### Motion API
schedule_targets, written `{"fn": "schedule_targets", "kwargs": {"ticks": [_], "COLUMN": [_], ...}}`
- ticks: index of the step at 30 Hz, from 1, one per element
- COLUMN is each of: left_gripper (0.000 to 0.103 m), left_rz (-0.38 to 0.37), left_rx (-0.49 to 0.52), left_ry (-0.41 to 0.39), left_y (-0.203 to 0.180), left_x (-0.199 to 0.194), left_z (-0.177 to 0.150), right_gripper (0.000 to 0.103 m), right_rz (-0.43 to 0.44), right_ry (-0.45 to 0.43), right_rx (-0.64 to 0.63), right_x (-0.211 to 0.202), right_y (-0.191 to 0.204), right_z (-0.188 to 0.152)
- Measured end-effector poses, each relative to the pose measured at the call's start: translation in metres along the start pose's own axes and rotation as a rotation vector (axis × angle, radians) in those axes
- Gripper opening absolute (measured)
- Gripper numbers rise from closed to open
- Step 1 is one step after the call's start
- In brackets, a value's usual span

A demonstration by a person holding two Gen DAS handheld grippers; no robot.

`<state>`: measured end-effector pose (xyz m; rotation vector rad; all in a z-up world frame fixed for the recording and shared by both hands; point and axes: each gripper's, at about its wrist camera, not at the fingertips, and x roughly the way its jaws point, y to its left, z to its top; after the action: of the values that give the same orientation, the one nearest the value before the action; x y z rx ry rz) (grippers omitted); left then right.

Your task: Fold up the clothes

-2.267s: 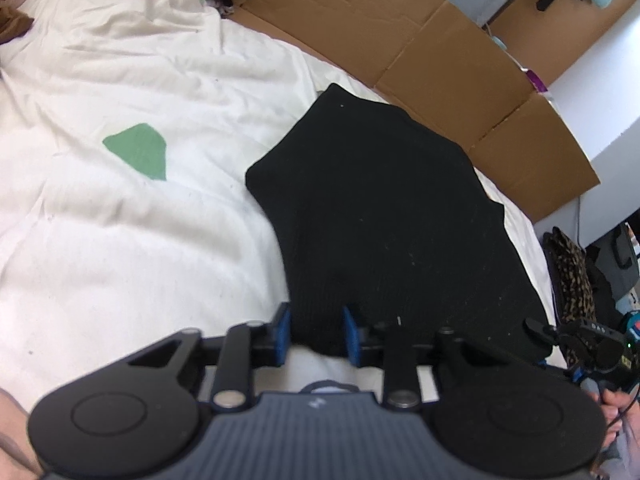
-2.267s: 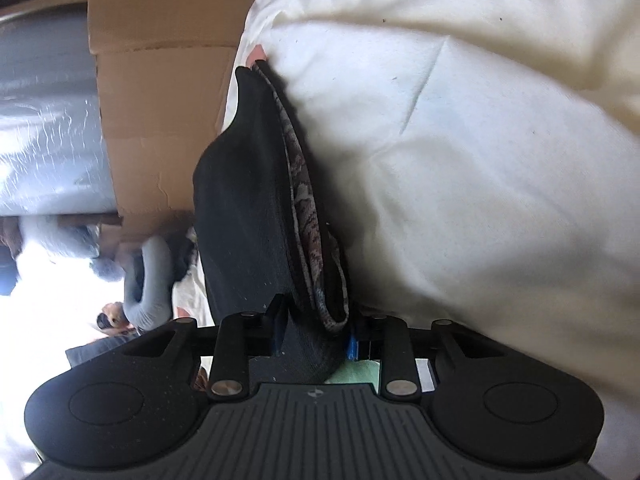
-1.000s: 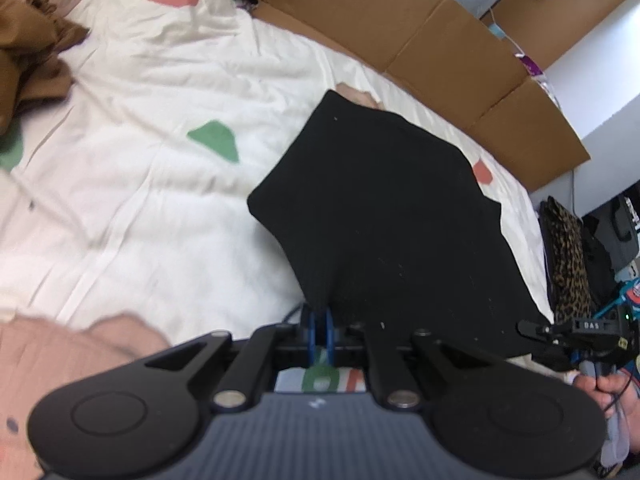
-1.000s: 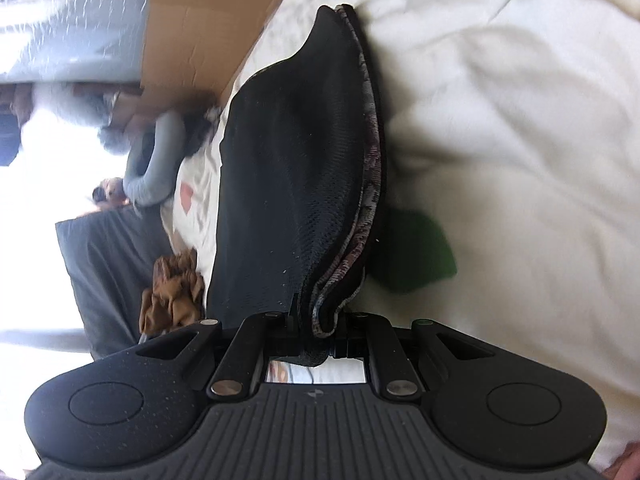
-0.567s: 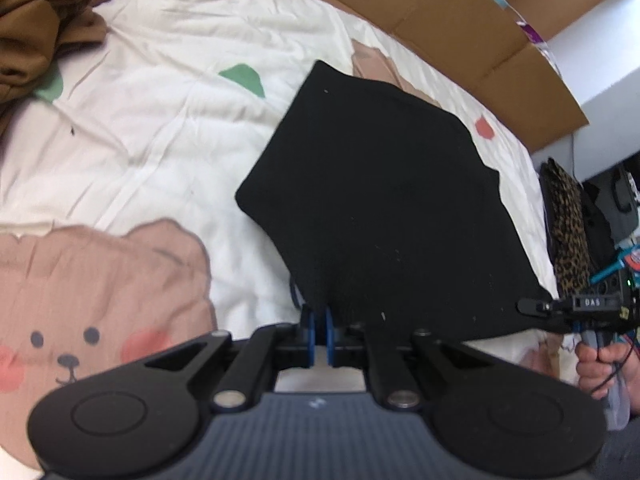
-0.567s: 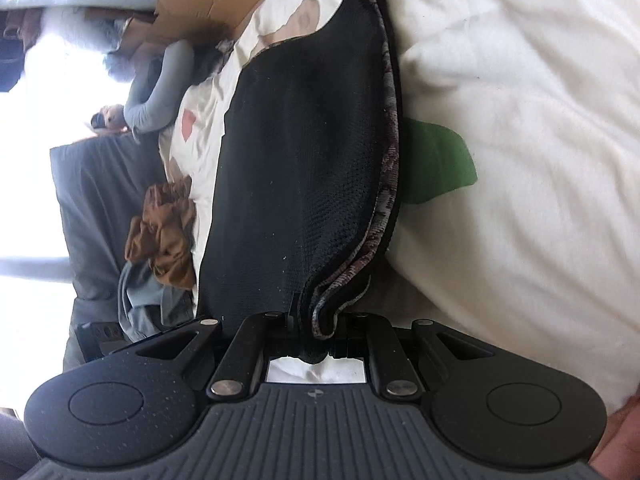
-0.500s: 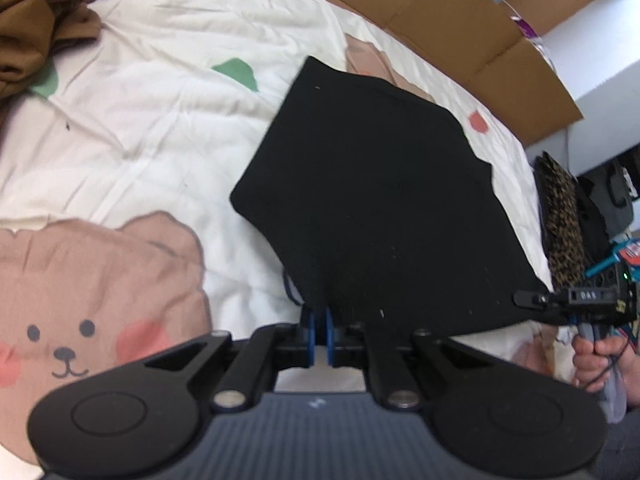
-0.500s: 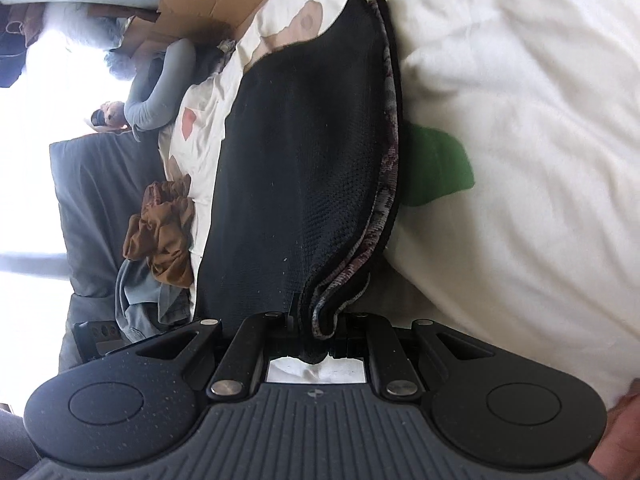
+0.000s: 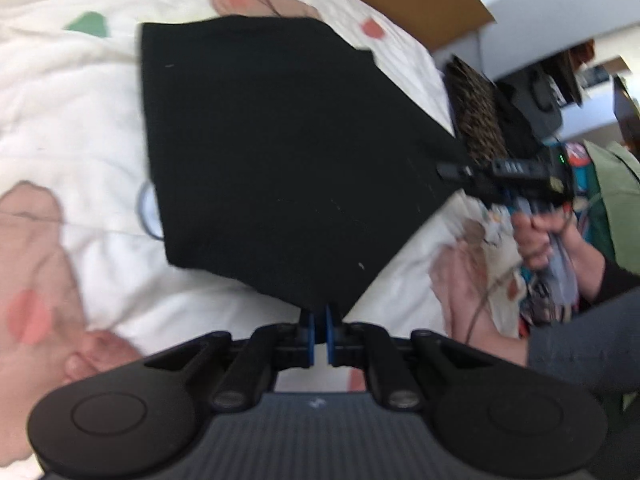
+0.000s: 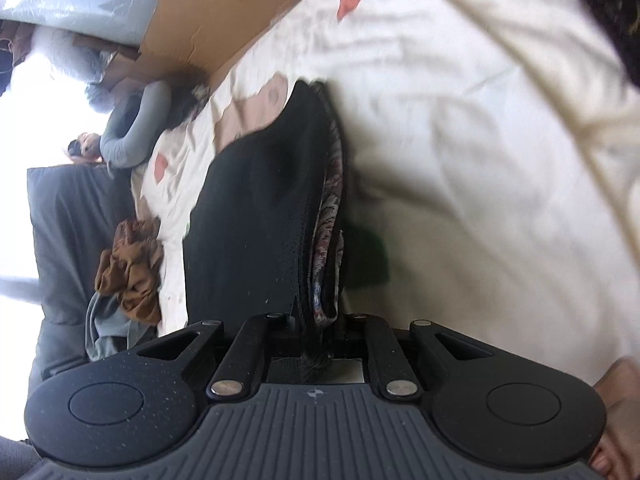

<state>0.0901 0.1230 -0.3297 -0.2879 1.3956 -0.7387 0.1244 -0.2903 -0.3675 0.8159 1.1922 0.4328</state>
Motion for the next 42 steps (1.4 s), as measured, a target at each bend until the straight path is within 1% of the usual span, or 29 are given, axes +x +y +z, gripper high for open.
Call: {"fn": "schedule_targets", "kwargs": {"ticks": [3,5,7,11,13,15,19,20,21,22,23,24,28,30,32,33,34,36,37,38,40,42], "left_gripper": [0.006,0.001,0.001,0.001,0.004,0.010,0.013,0.018,0.026,0.030,0.037,0.040,0.045,0.052,0.054,0.054,0.054,0.055,0.055,0.056,0.056,0.056], "left_rz": [-0.010,-0.012,-0.008,0.008,0.020,0.032,0.055,0.061,0.067,0.074,0.081,0.091,0.113,0.115,0.128,0.135,0.139,0.147,0.153,0.161,0.164,0.159], "left_rx": [0.006,0.008,0.012,-0.004,-0.008,-0.012,-0.021,-0.023,-0.025,-0.019,-0.009,0.002,0.028,0.047,0.070,0.082,0.091,0.109,0.122,0.134,0.146,0.147], "left_ry": [0.016,0.034,0.049,0.029,0.008,-0.012,-0.053,-0.063,-0.073,-0.086,-0.099,-0.113,-0.173,-0.208,-0.229,-0.239,-0.246,-0.256,-0.260,-0.264,-0.274,-0.283], "left_y": [-0.005,-0.006,-0.005,-0.003,-0.002,-0.001,0.001,0.002,0.002,0.002,0.002,0.001,0.000,-0.001,-0.002,-0.002,-0.003,-0.004,-0.005,-0.006,-0.006,-0.004], "left_x": [0.004,0.006,0.006,0.006,0.006,0.006,0.006,0.006,0.006,0.006,0.004,0.003,0.006,0.007,0.011,0.014,0.016,0.021,0.025,0.027,0.032,0.035], "left_z": [-0.001,-0.003,-0.005,0.001,0.009,0.016,0.031,0.035,0.039,0.044,0.050,0.056,0.085,0.099,0.114,0.122,0.129,0.142,0.148,0.154,0.165,0.174], "right_gripper": [0.007,0.007,0.007,0.006,0.006,0.006,0.006,0.005,0.005,0.005,0.005,0.005,0.005,0.005,0.006,0.006,0.009,0.010,0.014,0.021,0.030,0.030], "right_rz": [-0.009,-0.020,-0.040,-0.065,-0.075,-0.086,-0.110,-0.114,-0.120,-0.126,-0.132,-0.137,-0.162,-0.161,-0.151,-0.145,-0.140,-0.131,-0.128,-0.122,-0.110,-0.093], "right_ry": [-0.025,-0.037,-0.048,-0.065,-0.076,-0.088,-0.101,-0.102,-0.101,-0.099,-0.098,-0.096,-0.096,-0.101,-0.107,-0.113,-0.119,-0.129,-0.134,-0.137,-0.142,-0.145], "right_rx": [-0.007,-0.010,-0.014,-0.022,-0.030,-0.032,-0.015,-0.018,-0.024,-0.030,-0.036,-0.037,-0.026,-0.002,0.020,0.036,0.051,0.075,0.084,0.093,0.110,0.120], "right_x": [-0.006,-0.009,-0.012,-0.016,-0.019,-0.021,-0.027,-0.028,-0.029,-0.030,-0.031,-0.031,-0.029,-0.028,-0.027,-0.027,-0.026,-0.025,-0.025,-0.024,-0.022,-0.020], "right_y": [-0.001,0.000,-0.001,-0.003,-0.002,-0.002,-0.003,-0.002,-0.001,0.000,0.001,0.001,-0.002,-0.008,-0.013,-0.017,-0.020,-0.026,-0.028,-0.030,-0.034,-0.037], "right_z": [0.010,0.017,0.023,0.039,0.047,0.057,0.075,0.080,0.082,0.085,0.088,0.090,0.092,0.091,0.089,0.088,0.087,0.084,0.083,0.081,0.076,0.072]}}
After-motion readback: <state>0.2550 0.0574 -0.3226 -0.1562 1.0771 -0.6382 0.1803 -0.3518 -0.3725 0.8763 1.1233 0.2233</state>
